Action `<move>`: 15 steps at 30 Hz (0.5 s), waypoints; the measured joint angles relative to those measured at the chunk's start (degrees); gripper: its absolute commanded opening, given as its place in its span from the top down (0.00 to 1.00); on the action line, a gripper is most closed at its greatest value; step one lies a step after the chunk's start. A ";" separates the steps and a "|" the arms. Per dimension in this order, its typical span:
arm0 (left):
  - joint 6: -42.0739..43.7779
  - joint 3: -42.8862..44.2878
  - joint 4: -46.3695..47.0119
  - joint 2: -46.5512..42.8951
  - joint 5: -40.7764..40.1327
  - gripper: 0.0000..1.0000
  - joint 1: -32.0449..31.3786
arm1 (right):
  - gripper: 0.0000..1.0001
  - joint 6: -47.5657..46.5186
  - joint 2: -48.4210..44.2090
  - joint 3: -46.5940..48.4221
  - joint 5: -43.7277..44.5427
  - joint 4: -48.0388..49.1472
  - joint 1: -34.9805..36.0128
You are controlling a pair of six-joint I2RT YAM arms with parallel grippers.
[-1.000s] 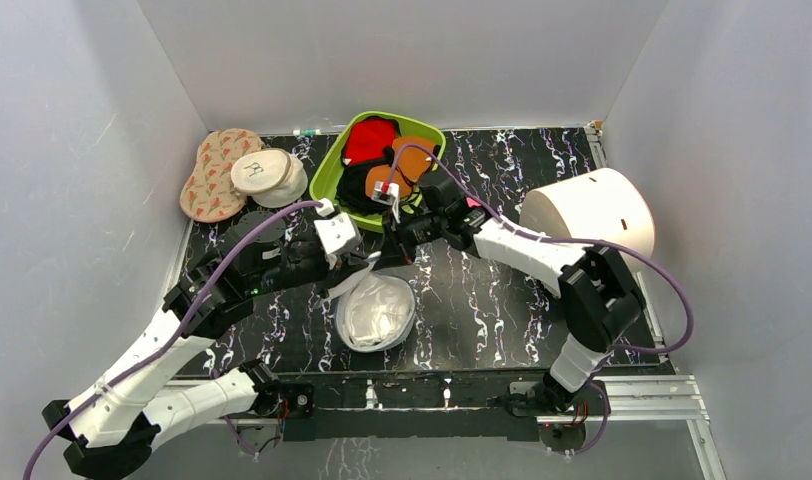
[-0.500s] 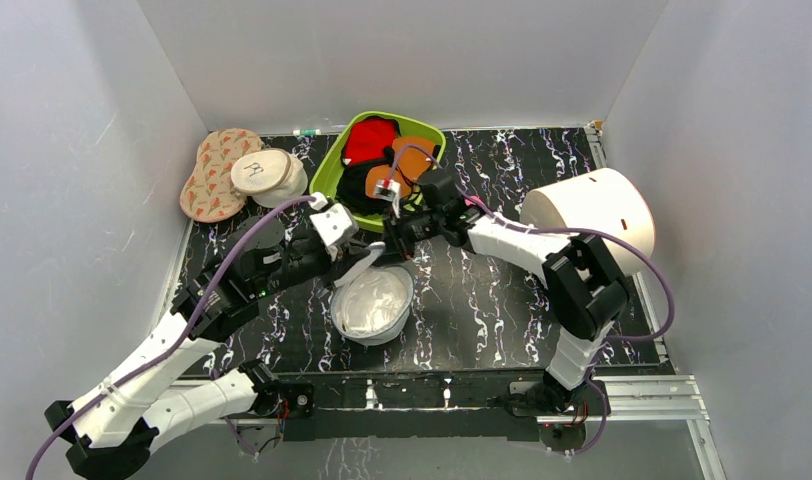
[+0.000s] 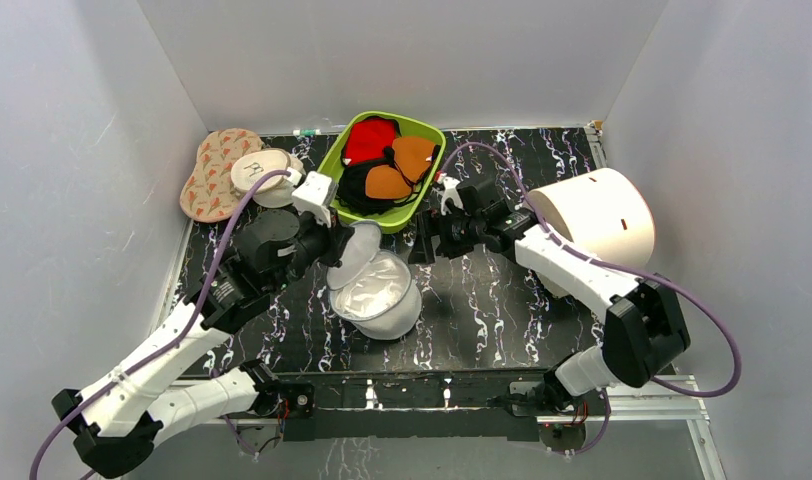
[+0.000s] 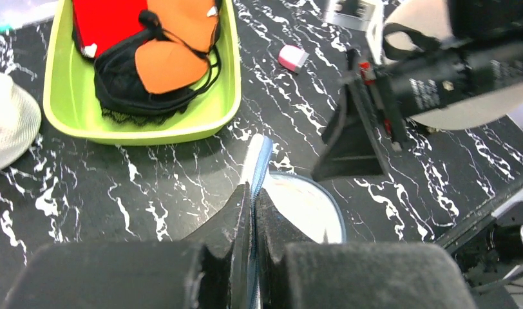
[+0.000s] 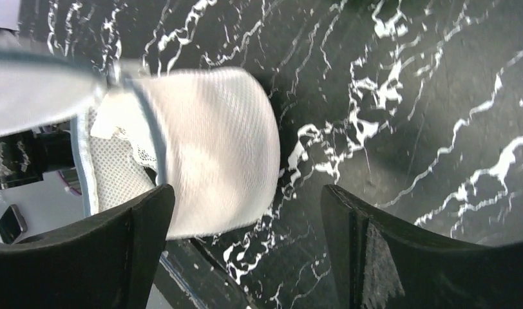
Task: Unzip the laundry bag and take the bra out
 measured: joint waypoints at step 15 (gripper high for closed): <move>-10.62 11.04 -11.72 7.82 -8.46 1.00 0.00 | 0.19 8.79 0.98 -0.13 10.99 -5.64 16.06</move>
